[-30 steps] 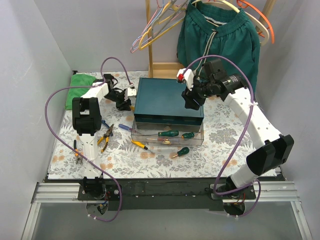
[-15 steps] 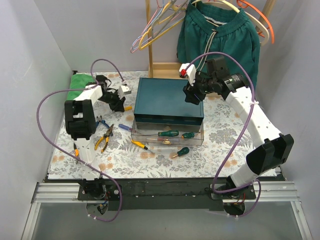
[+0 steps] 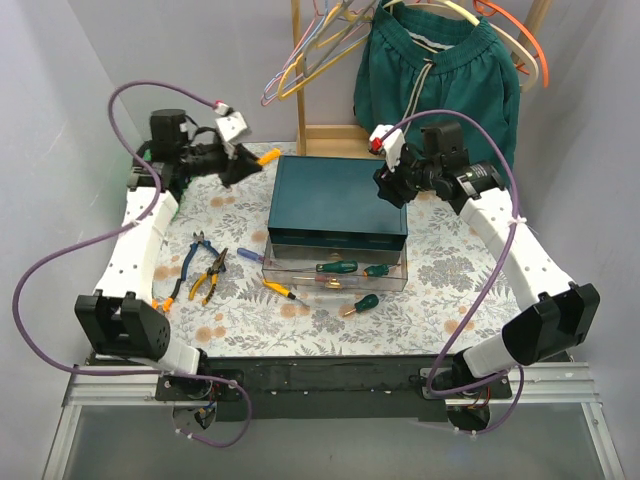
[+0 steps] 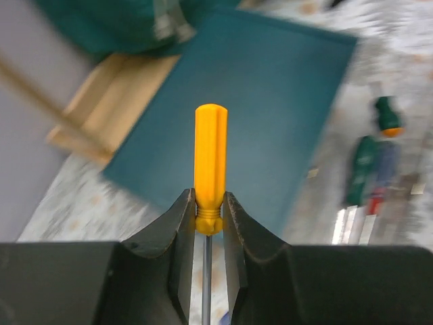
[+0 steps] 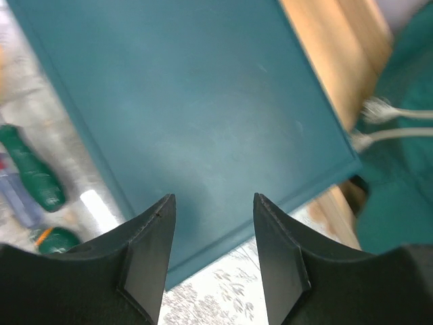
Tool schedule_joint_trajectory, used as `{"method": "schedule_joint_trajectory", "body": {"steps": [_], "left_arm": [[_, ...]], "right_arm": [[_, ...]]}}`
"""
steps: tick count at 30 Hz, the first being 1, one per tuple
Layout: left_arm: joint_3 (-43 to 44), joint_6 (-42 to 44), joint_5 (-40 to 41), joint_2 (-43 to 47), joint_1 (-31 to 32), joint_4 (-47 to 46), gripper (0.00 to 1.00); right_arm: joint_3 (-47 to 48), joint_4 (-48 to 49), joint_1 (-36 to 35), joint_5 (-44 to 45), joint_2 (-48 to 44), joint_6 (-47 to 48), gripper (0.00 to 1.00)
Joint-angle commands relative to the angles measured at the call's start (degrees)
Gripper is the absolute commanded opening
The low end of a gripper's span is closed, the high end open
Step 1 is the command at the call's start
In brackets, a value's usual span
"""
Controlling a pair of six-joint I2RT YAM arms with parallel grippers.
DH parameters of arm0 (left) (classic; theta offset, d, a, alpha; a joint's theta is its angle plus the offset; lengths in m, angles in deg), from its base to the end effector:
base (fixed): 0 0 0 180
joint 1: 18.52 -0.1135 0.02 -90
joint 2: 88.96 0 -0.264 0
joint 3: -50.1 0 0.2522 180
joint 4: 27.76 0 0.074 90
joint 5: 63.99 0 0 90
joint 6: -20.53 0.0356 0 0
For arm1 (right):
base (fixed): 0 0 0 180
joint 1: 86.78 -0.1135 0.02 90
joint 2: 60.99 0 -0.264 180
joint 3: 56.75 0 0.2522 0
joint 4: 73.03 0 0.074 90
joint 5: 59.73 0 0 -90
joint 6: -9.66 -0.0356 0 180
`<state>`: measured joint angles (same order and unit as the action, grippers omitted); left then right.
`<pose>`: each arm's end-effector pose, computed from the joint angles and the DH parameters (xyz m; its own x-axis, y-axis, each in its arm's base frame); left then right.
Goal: Sort the tools into containers
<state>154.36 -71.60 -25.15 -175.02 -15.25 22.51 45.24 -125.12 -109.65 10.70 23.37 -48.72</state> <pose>0.3210 -0.0461 0.4045 -0.5555 0.0084 -0.8314 0.6746 0.5892 -0.4448 0.2930 0.1365 0.3918 -0.1186 -0.5861 -0.8015 -0.8019 0.5326 -0.2709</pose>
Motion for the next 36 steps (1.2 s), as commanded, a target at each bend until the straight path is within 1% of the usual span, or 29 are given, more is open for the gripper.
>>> {"method": "schedule_joint_trajectory", "body": {"steps": [1,3,4,7,9,10,11,12,13,15,18,19,21,22,24,25,27,28,29,30,31,34,35,36], "left_arm": [[-5.0,-5.3,-6.6,2.0,12.2,0.9,0.01],[-5.9,-5.9,-4.6,2.7,16.1,0.2,0.01],[-6.3,-6.7,-3.6,2.6,19.2,-0.8,0.01],[-7.3,-6.5,-0.6,1.6,23.6,-2.4,0.01],[-7.7,-5.9,0.8,0.7,25.3,-2.9,0.00],[-7.8,-5.4,1.1,0.5,26.8,-2.9,0.02],[-8.1,-4.6,1.8,0.2,27.6,-2.9,0.06],[-8.0,-4.2,2.6,-0.2,28.4,-2.7,0.22],[-7.8,-2.9,3.2,-0.4,29.2,-1.5,0.33],[-7.9,-2.6,3.8,0.0,29.4,-2.0,0.43],[-8.5,-3.9,10.5,2.8,29.3,-5.9,0.55],[-10.1,-4.6,12.2,3.8,27.9,-9.6,0.64],[-11.4,-6.8,14.4,6.3,25.1,-12.3,0.69],[-11.7,-9.4,15.1,6.7,20.9,-14.5,0.73],[-9.8,-13.3,11.6,5.3,14.8,-13.5,0.75],[-8.8,-13.5,10.8,4.2,9.5,-10.2,0.75],[-6.2,-11.9,10.1,0.7,5.5,-5.9,0.75],[-5.9,-9.1,9.2,-0.4,1.9,-2.4,0.75],[-5.9,-7.4,8.0,-2.3,0.2,-1.1,0.74],[-6.2,-5.2,5.0,-3.2,-1.4,0.4,0.73],[-6.6,1.4,4.3,-4.2,-3.2,4.2,0.72],[-9.0,13.2,3.4,-7.3,-3.2,11.5,0.68],[-9.9,20.8,3.1,-8.4,-3.2,12.9,0.67],[-12.5,23.1,2.6,-8.7,-3.2,13.0,0.67]], "right_arm": [[-4.5,9.3,-0.4,19.2,-3.1,-1.7,0.58],[-5.4,10.3,0.0,23.4,-3.5,-0.2,0.59],[-6.0,10.6,0.3,24.5,-4.1,-0.1,0.61],[-6.8,10.6,0.9,22.4,-5.9,-0.7,0.61],[-8.4,10.6,0.8,21.2,-6.8,-1.7,0.61],[-9.0,10.6,0.8,20.9,-7.6,-2.0,0.61],[-9.6,10.7,0.8,20.6,-8.1,-2.0,0.61],[-10.7,10.7,0.9,20.6,-8.4,-1.8,0.61],[-11.1,10.7,0.9,20.6,-8.9,-1.6,0.61],[-11.7,10.8,1.1,20.8,-9.2,-1.4,0.61],[-11.4,10.9,1.6,20.5,-9.1,-1.5,0.61],[-11.4,10.8,1.8,20.1,-8.9,-1.6,0.61],[-11.1,10.8,2.1,19.9,-8.6,-1.8,0.61],[-10.8,10.6,2.1,18.4,-8.2,-2.0,0.61],[-10.4,10.0,2.1,17.3,-7.7,-2.1,0.61],[-10.0,9.6,2.2,16.2,-7.2,-2.3,0.61],[-9.7,9.2,2.1,15.2,-6.8,-2.4,0.61],[-9.1,9.1,2.1,14.3,-6.4,-2.6,0.61],[-8.9,8.5,2.1,13.9,-6.0,-2.6,0.61],[-8.6,8.2,2.1,13.6,-6.0,-2.6,0.61],[-8.4,8.0,2.1,13.2,-5.5,-2.6,0.61],[-7.9,7.1,2.1,13.0,-4.8,-2.0,0.61],[-7.8,7.0,2.2,13.1,-4.6,-1.9,0.61],[-7.7,6.7,2.1,13.1,-4.6,-1.9,0.61]]}}
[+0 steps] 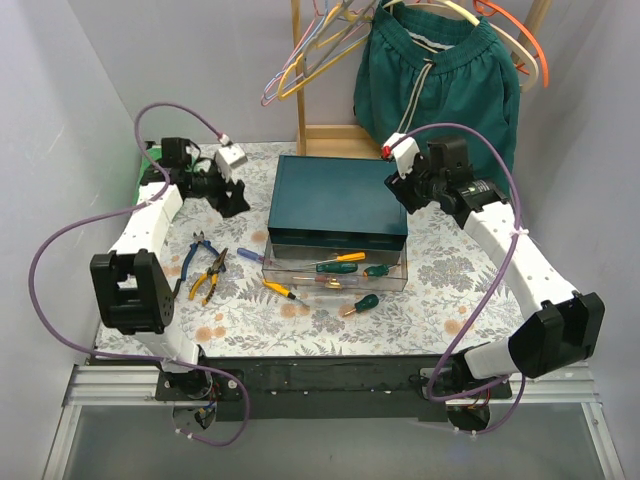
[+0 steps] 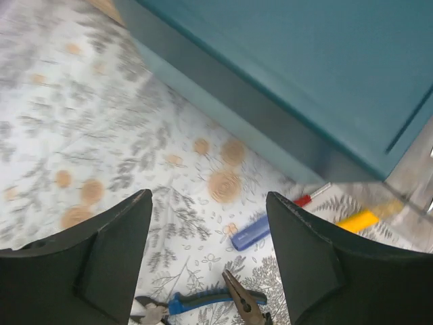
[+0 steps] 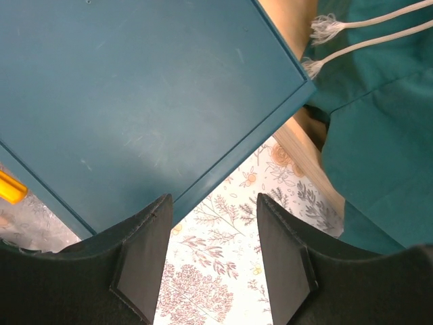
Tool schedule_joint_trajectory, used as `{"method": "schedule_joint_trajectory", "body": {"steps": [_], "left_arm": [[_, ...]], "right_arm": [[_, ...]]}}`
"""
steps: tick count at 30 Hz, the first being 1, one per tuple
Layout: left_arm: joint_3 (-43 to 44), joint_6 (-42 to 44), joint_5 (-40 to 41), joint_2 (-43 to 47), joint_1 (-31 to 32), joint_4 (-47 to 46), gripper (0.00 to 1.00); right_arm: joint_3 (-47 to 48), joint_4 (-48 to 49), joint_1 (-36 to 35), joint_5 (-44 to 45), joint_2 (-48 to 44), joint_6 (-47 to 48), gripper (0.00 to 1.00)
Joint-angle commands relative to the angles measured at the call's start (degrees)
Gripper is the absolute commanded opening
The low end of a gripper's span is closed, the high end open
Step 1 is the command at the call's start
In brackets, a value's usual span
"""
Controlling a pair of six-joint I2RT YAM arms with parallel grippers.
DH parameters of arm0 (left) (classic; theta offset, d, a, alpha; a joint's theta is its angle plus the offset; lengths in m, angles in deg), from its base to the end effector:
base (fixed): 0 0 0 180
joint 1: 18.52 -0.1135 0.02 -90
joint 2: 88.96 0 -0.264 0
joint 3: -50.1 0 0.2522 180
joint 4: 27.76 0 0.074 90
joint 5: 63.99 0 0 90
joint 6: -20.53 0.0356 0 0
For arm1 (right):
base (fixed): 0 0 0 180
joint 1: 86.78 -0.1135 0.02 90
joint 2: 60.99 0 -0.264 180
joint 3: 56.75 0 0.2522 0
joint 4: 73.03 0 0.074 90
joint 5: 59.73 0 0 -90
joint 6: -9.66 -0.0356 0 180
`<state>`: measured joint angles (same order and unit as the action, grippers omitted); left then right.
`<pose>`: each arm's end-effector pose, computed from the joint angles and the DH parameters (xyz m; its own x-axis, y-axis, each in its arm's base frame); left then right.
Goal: Sort the tools into containers
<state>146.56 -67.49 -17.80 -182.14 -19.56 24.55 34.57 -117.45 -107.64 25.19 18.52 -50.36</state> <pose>0.3522 -0.0183 0.3163 -0.7393 0.0115 -0.6733 0.4665 0.7298 -0.4997 0.2895 0.1137 0.3657 -0.2241 -0.6181 -0.7535 -0.6192 0.6873 -0.3796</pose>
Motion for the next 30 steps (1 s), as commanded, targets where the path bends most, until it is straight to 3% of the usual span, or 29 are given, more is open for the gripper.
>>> {"method": "schedule_joint_trajectory", "body": {"steps": [1,3,7,16,23,27,28,30], "left_arm": [[-5.9,20.4,-5.7,-1.9,1.1,9.8,0.66],[-8.0,26.8,-6.3,-3.3,1.1,9.4,0.62],[-8.5,31.1,-4.0,-8.1,1.7,8.4,0.55],[-11.9,44.0,0.5,-13.5,3.2,7.9,0.53],[-10.6,48.1,3.8,-18.1,4.0,10.8,0.52],[-11.2,49.6,6.8,-19.8,4.5,11.1,0.39],[-10.9,49.9,7.2,-20.4,4.4,11.6,0.27],[-10.7,49.9,7.2,-20.4,4.5,13.4,0.16]], "right_arm": [[3.1,-1.2,0.1,-1.4,0.6,-0.3,0.61],[3.8,-1.9,0.2,-1.3,1.0,-0.2,0.61],[4.2,-2.8,0.1,0.3,1.4,0.7,0.61],[5.6,-4.2,0.1,2.0,2.9,1.0,0.60],[7.1,-4.6,0.1,3.2,4.7,1.8,0.61],[7.9,-4.6,0.1,3.1,5.9,1.8,0.61],[8.0,-4.7,0.1,3.1,6.2,1.8,0.61],[8.5,-4.5,0.2,3.1,6.5,2.0,0.60]]}}
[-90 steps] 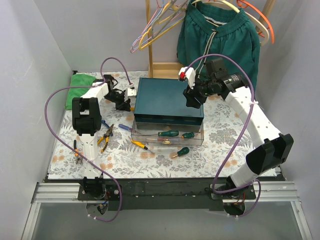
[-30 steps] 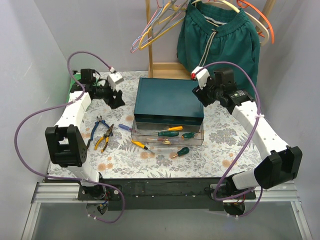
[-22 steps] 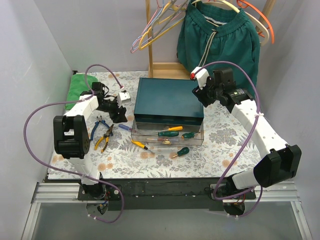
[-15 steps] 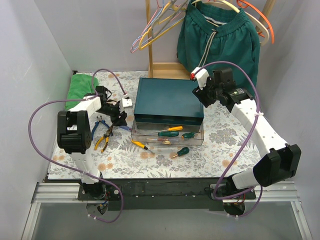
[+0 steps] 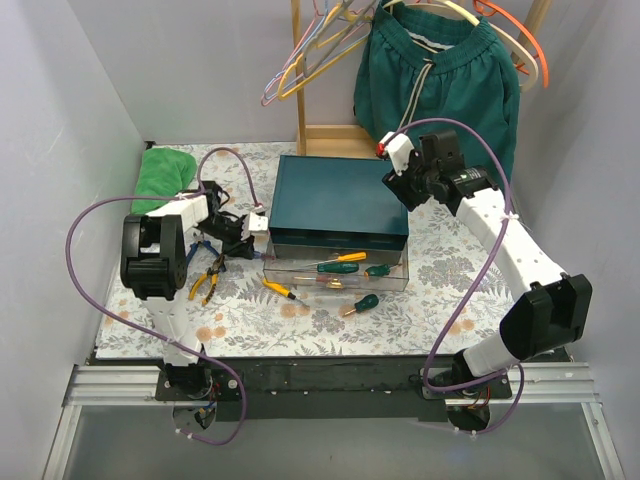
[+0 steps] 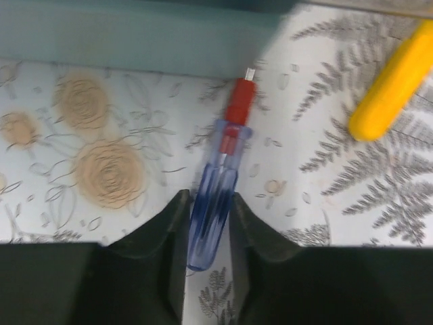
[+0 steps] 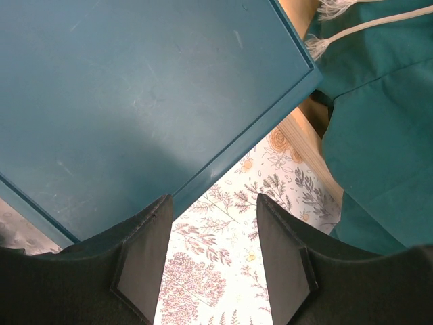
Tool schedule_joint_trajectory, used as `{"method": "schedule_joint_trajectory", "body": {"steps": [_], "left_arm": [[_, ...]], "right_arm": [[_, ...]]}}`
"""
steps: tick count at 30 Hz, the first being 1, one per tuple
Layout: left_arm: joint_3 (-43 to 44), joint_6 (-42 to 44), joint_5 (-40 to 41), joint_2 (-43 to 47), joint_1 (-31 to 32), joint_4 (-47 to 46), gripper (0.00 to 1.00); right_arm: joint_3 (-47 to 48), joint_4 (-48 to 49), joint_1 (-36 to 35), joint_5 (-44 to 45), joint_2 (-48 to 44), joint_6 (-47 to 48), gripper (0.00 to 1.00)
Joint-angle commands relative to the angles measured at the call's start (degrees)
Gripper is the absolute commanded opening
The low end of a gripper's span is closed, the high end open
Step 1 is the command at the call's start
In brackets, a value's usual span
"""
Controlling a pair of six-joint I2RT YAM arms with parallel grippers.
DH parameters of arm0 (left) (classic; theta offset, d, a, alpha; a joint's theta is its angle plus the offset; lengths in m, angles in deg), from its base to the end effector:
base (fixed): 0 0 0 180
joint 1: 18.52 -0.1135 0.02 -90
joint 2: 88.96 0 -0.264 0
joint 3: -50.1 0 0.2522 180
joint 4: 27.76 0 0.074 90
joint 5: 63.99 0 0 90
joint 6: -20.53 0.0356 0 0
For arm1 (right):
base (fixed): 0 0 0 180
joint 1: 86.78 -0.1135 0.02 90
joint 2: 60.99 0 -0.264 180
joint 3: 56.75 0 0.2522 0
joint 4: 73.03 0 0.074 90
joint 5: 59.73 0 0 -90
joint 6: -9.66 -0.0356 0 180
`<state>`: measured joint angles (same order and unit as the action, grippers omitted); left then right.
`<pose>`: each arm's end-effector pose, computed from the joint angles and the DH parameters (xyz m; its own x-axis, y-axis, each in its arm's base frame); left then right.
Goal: Sort the tools into containers
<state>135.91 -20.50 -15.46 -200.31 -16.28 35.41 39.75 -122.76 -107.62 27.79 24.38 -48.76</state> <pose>0.3447 -0.0371 0.1500 -0.6225 0.5900 -0.5142 0.7826 0.4616 -0.4176 0.3095 0.1195 0.3570 -0.2940 -0.6718 -0.6799 -0.6351 0.6689 -0.3863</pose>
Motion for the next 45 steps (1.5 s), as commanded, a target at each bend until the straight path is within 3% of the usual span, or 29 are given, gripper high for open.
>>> {"method": "schedule_joint_trajectory", "body": {"steps": [1,5,10,14,17,18,20,22,23,26,30,32,38,41,42,44,45], "left_arm": [[0.1,2.4,4.9,-1.7,1.1,2.9,0.08],[0.3,1.9,6.0,1.9,-1.6,4.1,0.02],[2.1,8.1,8.5,7.7,-10.3,4.6,0.01],[9.0,12.0,10.3,8.2,-16.5,7.3,0.00],[15.8,3.8,5.9,5.8,-20.2,8.2,0.00],[22.0,1.6,1.1,4.9,-21.3,10.9,0.00],[26.1,-6.1,-5.3,4.2,-21.2,13.2,0.00],[26.2,-13.3,-14.1,8.1,-19.1,10.5,0.00],[24.9,-19.5,-15.4,10.1,-17.6,8.4,0.00],[17.8,-27.5,-17.5,17.9,-8.9,1.4,0.00],[11.1,-33.2,-16.5,24.6,6.8,-2.4,0.00],[8.1,-35.1,-14.9,25.6,11.7,-3.3,0.00],[4.4,-39.4,-10.1,27.5,18.4,-7.7,0.00],[4.5,-39.2,-8.8,27.8,20.2,-7.4,0.27],[4.3,-39.1,-8.1,28.4,20.5,-7.8,0.42],[4.3,-41.4,-6.8,29.6,20.6,-12.8,0.59],[3.3,-43.8,-5.5,31.8,20.5,-16.5,0.62]], "right_arm": [[3.5,0.8,0.1,0.5,0.9,0.5,0.60],[3.5,1.7,0.2,0.4,0.9,0.4,0.60],[2.6,2.5,0.1,-0.2,0.6,0.6,0.60],[2.3,2.7,0.1,-0.4,0.0,0.9,0.60],[1.1,3.4,0.2,-0.5,-1.0,0.9,0.60],[0.7,3.6,0.1,-0.5,-1.7,0.9,0.60],[-0.6,4.0,0.1,-0.6,-2.3,0.8,0.60],[-1.4,4.2,0.2,-0.8,-3.0,0.6,0.60],[-1.8,4.3,0.2,-0.8,-3.2,0.5,0.60],[-2.4,4.5,0.1,-1.1,-3.9,0.4,0.60],[-2.4,4.5,0.1,-1.1,-4.3,0.6,0.60],[-2.6,4.4,0.2,-1.1,-4.8,0.8,0.60],[-5.0,4.7,0.2,-1.6,-7.0,0.9,0.60],[-6.5,4.8,0.2,-1.7,-8.0,1.0,0.60],[-6.8,4.9,0.2,-1.6,-8.1,1.0,0.60],[-6.9,5.0,0.3,-1.4,-8.4,1.0,0.60],[-6.7,4.7,0.3,-1.3,-8.3,1.0,0.60]]}}
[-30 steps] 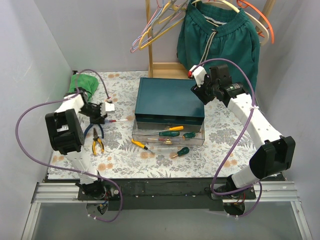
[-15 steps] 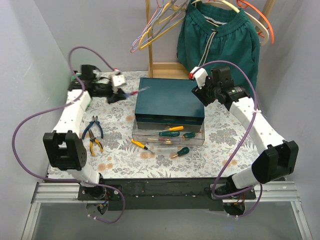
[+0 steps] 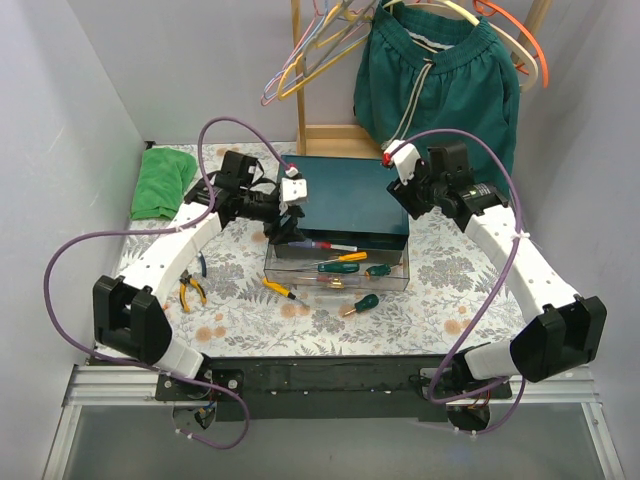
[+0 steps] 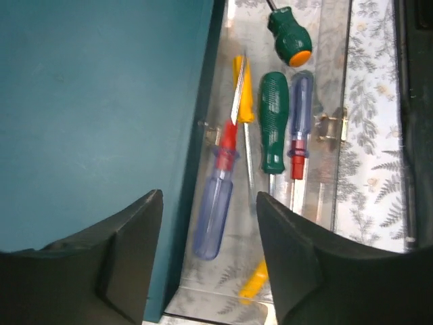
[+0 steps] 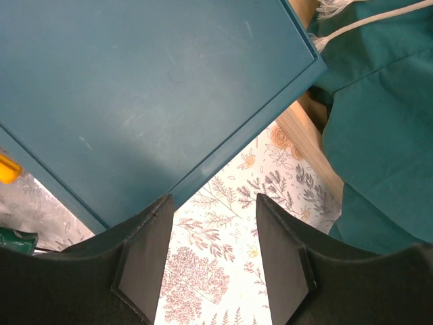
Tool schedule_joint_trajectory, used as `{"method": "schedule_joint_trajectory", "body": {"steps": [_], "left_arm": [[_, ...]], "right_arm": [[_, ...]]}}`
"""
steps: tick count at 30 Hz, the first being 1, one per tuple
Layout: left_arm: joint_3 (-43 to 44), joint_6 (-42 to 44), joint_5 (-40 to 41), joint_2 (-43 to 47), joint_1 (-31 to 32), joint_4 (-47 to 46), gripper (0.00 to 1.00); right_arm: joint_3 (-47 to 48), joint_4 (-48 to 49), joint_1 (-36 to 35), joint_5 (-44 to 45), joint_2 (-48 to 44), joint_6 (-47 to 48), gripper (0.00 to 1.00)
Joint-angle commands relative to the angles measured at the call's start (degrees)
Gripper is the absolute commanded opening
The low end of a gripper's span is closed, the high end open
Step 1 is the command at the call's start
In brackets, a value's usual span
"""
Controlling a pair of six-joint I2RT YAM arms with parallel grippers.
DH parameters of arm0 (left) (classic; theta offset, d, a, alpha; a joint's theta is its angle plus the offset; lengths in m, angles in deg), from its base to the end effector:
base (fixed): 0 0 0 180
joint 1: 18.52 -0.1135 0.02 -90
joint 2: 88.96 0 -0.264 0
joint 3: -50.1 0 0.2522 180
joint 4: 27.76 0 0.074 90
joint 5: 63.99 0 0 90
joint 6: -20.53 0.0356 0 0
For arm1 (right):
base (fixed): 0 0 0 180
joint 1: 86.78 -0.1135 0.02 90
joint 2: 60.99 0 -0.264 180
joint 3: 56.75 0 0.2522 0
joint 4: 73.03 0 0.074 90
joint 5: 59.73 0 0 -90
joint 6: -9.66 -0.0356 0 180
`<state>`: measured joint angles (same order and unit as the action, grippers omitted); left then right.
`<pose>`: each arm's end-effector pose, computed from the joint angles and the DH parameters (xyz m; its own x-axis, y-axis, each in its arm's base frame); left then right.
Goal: Sort the tools into containers
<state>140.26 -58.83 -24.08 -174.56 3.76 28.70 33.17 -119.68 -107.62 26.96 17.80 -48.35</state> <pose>0.2773 -0.1431 0.3206 -0.5899 0.3697 -0.7179 0.8039 0.3520 -0.4793 0.2846 0.1105 0.3575 -0.2491 -0.6607 -0.7081 -0.6261 0.6677 -0.4027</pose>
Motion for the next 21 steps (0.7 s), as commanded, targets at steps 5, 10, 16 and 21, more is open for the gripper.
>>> {"method": "schedule_joint_trajectory", "body": {"steps": [5,10,16,21], "left_arm": [[-3.5,-21.9,18.2,9.8,-5.0,-33.9,0.80],[2.2,-40.8,33.3,1.4,-13.5,-32.9,0.81],[-2.3,-54.7,39.7,-2.2,-16.0,-30.7,0.78],[-6.5,-57.6,37.8,-5.7,-16.0,-30.7,0.77]], "right_arm": [[2.1,-0.7,0.3,-0.4,0.2,0.4,0.60],[8.8,-5.0,0.3,0.1,5.0,0.4,0.60],[14.0,-10.0,0.3,3.0,11.6,1.2,0.60],[23.0,-15.5,0.3,4.4,17.1,0.1,0.60]]}}
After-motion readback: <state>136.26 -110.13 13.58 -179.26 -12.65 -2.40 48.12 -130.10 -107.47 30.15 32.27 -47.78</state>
